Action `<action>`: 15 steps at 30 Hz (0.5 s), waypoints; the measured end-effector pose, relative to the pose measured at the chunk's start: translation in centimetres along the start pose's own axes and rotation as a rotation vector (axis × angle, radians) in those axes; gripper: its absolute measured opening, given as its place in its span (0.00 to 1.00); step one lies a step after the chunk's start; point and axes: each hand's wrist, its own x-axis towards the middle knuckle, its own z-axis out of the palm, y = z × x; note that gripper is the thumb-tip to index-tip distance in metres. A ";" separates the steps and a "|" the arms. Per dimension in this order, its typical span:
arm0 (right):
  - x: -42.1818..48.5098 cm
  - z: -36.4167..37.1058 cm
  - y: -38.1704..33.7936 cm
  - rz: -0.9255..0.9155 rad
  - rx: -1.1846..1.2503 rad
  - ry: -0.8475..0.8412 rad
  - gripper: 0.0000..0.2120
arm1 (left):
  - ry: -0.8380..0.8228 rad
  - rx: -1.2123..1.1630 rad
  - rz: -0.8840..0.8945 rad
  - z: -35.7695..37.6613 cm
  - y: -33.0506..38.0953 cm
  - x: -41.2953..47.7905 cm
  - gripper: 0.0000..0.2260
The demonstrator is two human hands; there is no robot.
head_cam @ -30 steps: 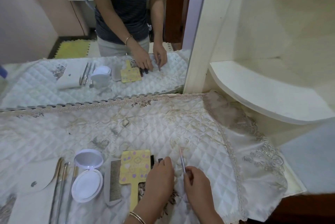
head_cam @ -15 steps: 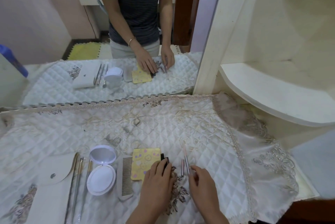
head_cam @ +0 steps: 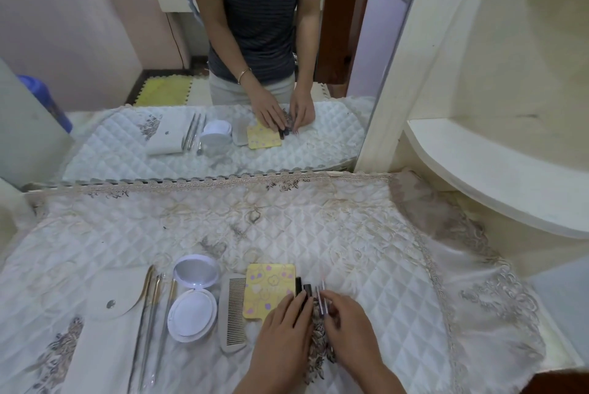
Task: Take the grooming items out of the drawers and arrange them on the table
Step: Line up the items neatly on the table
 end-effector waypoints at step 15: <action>-0.8 -0.2 0.2 0.068 -0.053 0.049 0.15 | 0.112 0.068 0.051 0.9 -0.8 -0.1 0.29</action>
